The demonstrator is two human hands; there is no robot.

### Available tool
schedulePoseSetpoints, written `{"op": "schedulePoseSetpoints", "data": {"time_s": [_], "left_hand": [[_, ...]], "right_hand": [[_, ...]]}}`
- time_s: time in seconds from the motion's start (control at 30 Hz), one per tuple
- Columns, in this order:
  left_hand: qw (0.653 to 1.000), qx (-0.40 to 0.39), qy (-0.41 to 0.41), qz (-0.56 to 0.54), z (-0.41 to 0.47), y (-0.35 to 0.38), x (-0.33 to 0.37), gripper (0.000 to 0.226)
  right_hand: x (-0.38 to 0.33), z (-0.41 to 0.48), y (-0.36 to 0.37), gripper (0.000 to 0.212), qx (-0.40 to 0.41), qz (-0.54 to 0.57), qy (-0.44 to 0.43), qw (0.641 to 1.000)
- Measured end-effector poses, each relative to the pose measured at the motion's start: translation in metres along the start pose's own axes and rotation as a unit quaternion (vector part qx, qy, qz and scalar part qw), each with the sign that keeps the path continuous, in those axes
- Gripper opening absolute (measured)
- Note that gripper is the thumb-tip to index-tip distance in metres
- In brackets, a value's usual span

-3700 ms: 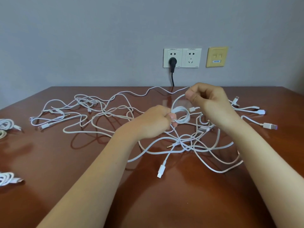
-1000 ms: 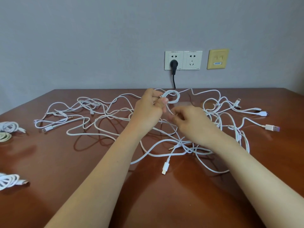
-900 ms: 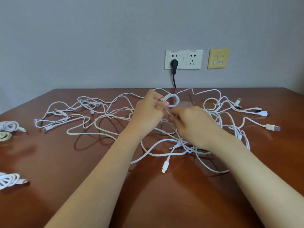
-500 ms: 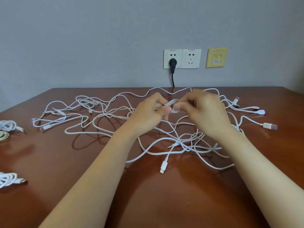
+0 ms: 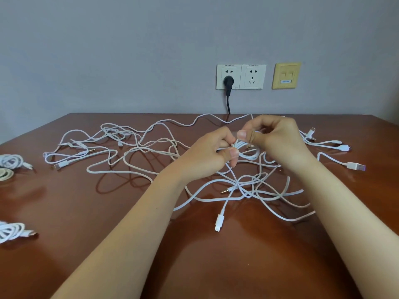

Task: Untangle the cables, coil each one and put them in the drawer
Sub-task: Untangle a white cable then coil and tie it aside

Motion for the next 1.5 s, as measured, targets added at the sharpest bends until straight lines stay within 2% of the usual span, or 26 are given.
{"op": "schedulePoseSetpoints", "data": {"time_s": [0.1, 0.17, 0.37, 0.5, 0.73, 0.83, 0.93, 1.03, 1.1, 1.2, 1.33, 1.5], "left_hand": [[0.999, -0.013, 0.011, -0.029, -0.001, 0.005, 0.005, 0.022], [0.999, -0.011, 0.019, -0.042, 0.000, 0.006, 0.008, 0.022], [0.994, 0.075, 0.018, -0.079, 0.002, -0.008, -0.001, 0.023], [0.987, 0.136, 0.015, -0.089, 0.005, -0.017, -0.004, 0.023], [0.970, 0.226, -0.013, -0.088, 0.004, -0.031, -0.017, 0.025], [0.970, 0.232, -0.017, -0.066, 0.004, -0.032, -0.016, 0.025], [0.969, 0.241, -0.030, -0.041, 0.004, -0.034, -0.017, 0.019], [0.964, 0.259, -0.050, -0.045, 0.002, -0.039, -0.019, 0.019], [0.961, 0.266, -0.064, -0.027, 0.000, -0.042, -0.020, 0.022], [0.958, 0.274, -0.073, -0.027, -0.002, -0.043, -0.019, 0.021], [0.959, 0.272, -0.075, -0.028, -0.002, -0.041, -0.020, 0.022], [0.962, 0.266, -0.056, -0.025, -0.003, -0.035, -0.017, 0.015]], "right_hand": [[0.015, 0.002, 0.000, 0.012, -0.054, 0.090, 0.097, 0.990], [0.025, 0.001, 0.002, 0.016, -0.076, 0.128, 0.142, 0.979], [0.035, 0.001, 0.013, 0.007, -0.086, 0.146, 0.165, 0.972], [0.031, 0.001, 0.017, 0.014, -0.072, 0.163, 0.151, 0.972], [0.024, -0.005, 0.031, 0.009, -0.049, 0.203, 0.138, 0.968], [0.022, -0.007, 0.033, 0.007, -0.022, 0.199, 0.123, 0.972], [0.014, -0.009, 0.031, 0.008, 0.008, 0.151, 0.071, 0.986], [0.005, -0.012, 0.036, 0.013, -0.006, 0.092, 0.024, 0.995], [0.002, -0.015, 0.044, 0.013, -0.058, 0.116, 0.010, 0.991], [0.000, -0.019, 0.049, 0.024, -0.119, 0.160, 0.004, 0.980], [-0.002, -0.019, 0.048, 0.022, -0.092, 0.178, -0.009, 0.980], [0.006, -0.016, 0.043, 0.016, -0.048, 0.213, 0.042, 0.975]]}}
Point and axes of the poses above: each hand's wrist, its own z-axis towards the middle knuckle, its own y-axis out of the palm, x = y × z, the point moved 8 cm from there along z, towards the middle knuckle, and after that the axes turned 6 degrees about y, right-handed, at the moved point
